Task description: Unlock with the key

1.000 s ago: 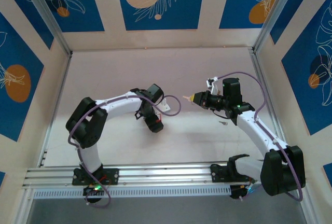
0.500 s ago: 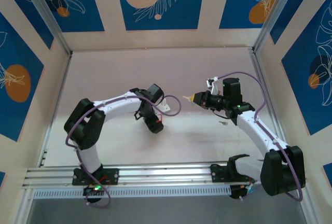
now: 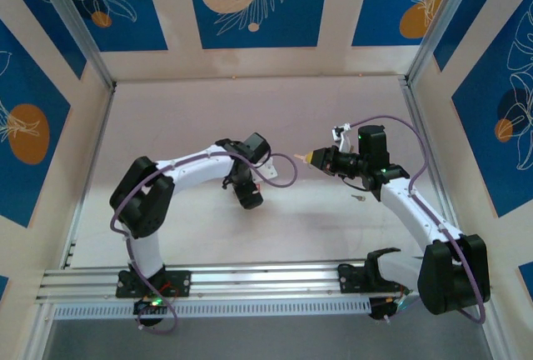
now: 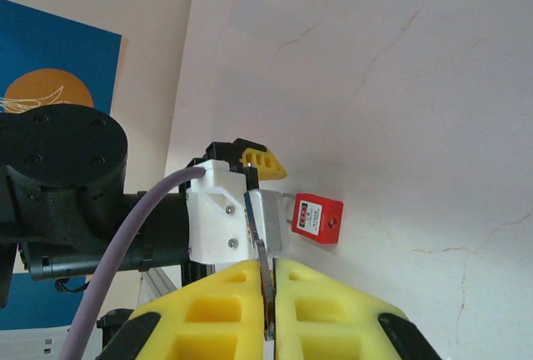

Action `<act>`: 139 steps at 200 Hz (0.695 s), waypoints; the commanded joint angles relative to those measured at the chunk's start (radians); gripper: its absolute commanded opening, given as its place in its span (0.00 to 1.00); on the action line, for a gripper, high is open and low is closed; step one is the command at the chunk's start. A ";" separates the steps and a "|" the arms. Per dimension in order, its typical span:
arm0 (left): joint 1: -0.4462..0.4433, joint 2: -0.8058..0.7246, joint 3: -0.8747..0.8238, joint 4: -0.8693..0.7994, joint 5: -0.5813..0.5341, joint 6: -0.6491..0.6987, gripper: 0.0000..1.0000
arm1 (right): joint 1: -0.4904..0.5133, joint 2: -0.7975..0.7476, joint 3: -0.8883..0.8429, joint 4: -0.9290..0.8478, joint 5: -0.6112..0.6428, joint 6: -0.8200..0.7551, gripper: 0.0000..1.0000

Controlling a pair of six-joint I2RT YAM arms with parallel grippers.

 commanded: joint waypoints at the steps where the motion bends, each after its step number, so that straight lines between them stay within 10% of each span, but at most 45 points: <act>1: -0.008 0.010 0.005 -0.011 -0.020 0.027 0.89 | 0.002 0.004 0.016 -0.004 -0.015 -0.001 0.09; 139: -0.014 0.054 -0.018 0.069 -0.100 0.118 0.87 | -0.012 0.008 0.002 -0.008 -0.040 -0.029 0.09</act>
